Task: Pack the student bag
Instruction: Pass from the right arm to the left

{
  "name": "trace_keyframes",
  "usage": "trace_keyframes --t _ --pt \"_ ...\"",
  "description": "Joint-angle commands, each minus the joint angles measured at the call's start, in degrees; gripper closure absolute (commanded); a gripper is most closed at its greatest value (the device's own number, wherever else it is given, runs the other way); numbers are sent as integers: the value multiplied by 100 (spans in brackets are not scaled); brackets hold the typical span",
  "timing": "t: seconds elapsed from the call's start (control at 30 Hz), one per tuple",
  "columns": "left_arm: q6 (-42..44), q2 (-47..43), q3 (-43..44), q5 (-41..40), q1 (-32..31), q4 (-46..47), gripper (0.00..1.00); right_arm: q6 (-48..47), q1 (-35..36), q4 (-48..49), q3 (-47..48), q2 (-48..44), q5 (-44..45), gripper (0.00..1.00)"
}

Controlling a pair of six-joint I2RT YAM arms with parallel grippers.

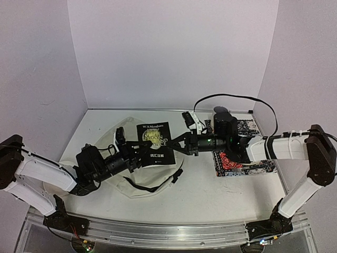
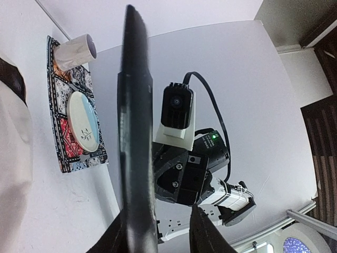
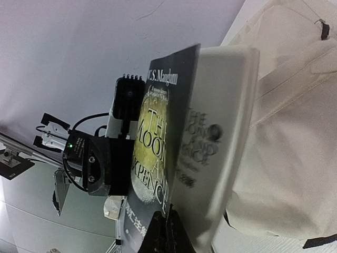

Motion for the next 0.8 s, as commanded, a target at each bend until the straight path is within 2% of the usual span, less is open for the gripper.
trace_keyframes --t 0.0,0.3,0.37,0.43,0.5,0.7,0.77 --pt "63 -191 -75 -70 24 396 67 -127 33 -22 111 61 -10 99" --pt "133 -346 -190 -312 25 396 79 -395 43 -465 347 41 54 97" --pt "131 -352 -197 -359 25 396 86 -421 46 -509 365 27 81 96" --pt "130 -350 -202 -417 25 396 94 -410 60 -514 362 2 131 90" --pt "130 -371 -203 -510 25 399 100 -370 89 -520 301 -101 281 78" --pt "-18 -506 -254 -1116 25 400 100 -132 314 -473 -154 -643 1481 24" --pt "-37 -543 -221 -1282 25 403 100 132 420 -32 -510 -785 1811 13"
